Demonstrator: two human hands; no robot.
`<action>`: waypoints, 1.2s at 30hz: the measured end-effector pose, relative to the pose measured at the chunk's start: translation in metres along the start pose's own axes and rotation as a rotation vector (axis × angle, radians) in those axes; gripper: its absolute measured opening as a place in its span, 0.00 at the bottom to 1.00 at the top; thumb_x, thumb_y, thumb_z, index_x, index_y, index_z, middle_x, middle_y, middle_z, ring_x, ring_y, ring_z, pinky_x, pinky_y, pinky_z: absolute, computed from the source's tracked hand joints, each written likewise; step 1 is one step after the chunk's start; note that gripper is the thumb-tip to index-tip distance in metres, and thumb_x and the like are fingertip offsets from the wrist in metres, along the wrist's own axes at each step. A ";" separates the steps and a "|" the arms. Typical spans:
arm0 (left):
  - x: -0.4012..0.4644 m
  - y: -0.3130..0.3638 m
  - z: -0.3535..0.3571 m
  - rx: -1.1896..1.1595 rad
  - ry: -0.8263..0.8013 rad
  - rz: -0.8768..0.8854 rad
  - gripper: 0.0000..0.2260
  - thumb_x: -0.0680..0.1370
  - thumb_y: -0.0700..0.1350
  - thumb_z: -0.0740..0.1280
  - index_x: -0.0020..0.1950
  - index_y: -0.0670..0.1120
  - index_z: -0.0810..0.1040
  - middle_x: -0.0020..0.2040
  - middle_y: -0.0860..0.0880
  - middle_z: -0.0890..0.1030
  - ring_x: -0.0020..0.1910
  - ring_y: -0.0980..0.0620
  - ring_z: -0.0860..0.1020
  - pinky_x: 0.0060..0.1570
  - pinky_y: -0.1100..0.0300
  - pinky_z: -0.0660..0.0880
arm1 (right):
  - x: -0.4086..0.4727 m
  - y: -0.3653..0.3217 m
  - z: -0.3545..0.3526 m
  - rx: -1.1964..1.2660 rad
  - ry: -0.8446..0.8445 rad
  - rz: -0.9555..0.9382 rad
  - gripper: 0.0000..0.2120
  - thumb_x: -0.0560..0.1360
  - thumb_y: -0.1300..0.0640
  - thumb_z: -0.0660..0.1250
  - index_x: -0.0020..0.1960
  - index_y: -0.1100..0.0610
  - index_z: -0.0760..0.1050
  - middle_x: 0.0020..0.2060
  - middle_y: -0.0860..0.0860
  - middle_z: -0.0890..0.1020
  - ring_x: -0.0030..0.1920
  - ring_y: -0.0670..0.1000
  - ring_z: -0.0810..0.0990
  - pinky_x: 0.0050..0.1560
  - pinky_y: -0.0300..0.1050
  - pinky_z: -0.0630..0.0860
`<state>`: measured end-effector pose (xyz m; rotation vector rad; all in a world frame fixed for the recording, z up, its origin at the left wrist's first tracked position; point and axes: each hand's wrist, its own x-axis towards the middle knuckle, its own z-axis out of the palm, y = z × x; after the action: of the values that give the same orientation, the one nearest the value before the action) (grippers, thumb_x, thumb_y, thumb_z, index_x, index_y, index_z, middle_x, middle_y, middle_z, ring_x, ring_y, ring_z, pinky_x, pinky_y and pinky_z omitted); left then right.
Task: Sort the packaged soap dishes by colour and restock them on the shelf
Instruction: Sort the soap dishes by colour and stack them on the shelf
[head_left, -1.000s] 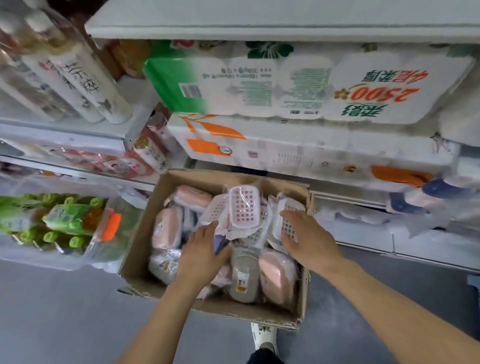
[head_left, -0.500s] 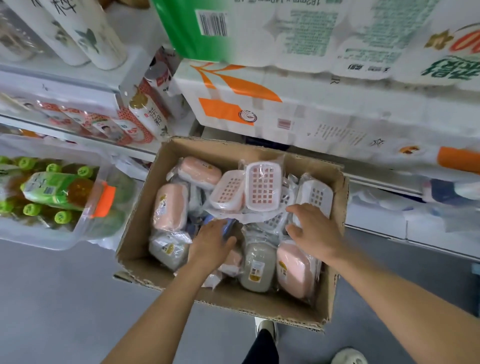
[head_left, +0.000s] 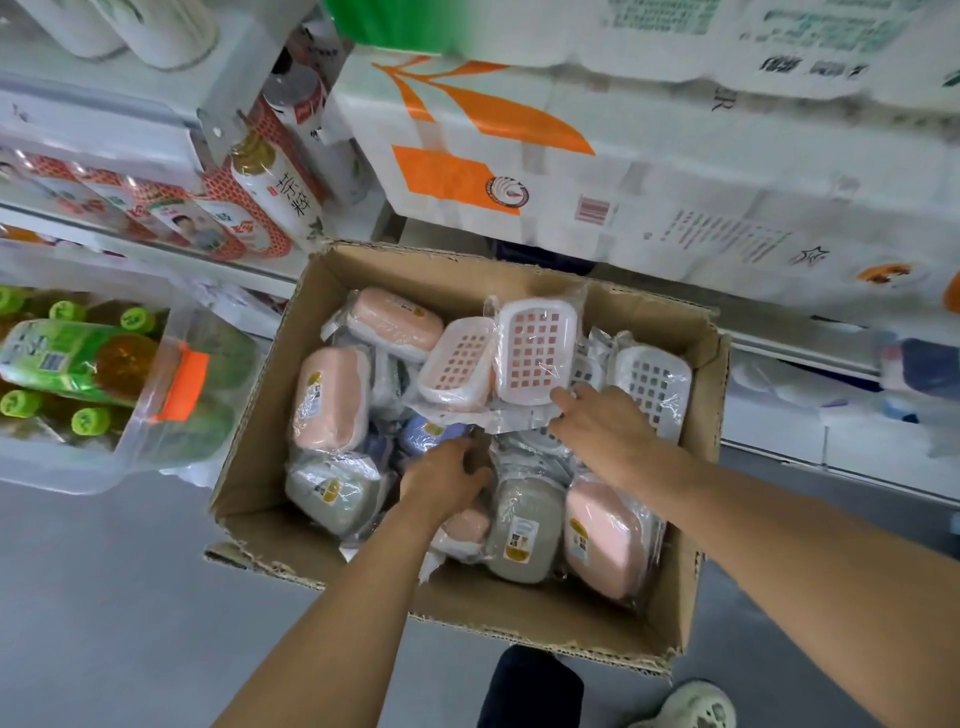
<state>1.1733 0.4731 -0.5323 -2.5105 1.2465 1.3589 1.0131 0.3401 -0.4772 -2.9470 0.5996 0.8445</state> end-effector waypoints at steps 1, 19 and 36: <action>-0.001 0.001 0.001 0.052 -0.030 0.026 0.14 0.77 0.55 0.66 0.61 0.54 0.76 0.59 0.52 0.81 0.60 0.48 0.78 0.60 0.54 0.71 | 0.002 0.002 0.003 -0.010 0.014 -0.020 0.16 0.75 0.64 0.65 0.61 0.53 0.77 0.60 0.52 0.71 0.58 0.55 0.72 0.41 0.47 0.67; -0.035 0.025 -0.008 -0.687 -0.016 0.056 0.22 0.70 0.46 0.68 0.64 0.54 0.76 0.60 0.56 0.80 0.61 0.56 0.78 0.66 0.51 0.73 | -0.024 0.042 -0.035 1.750 0.090 0.298 0.06 0.80 0.61 0.63 0.48 0.59 0.79 0.37 0.49 0.79 0.39 0.48 0.74 0.38 0.36 0.69; -0.044 0.012 -0.053 -1.267 0.310 -0.050 0.21 0.72 0.49 0.77 0.60 0.42 0.77 0.50 0.43 0.85 0.48 0.44 0.85 0.49 0.45 0.82 | 0.010 0.009 -0.017 1.802 0.137 0.690 0.24 0.81 0.55 0.62 0.75 0.53 0.60 0.50 0.50 0.77 0.48 0.50 0.77 0.53 0.48 0.74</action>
<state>1.1887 0.4728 -0.4641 -3.5367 0.2153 2.2870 1.0263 0.3257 -0.4675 -1.1142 1.3552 -0.1055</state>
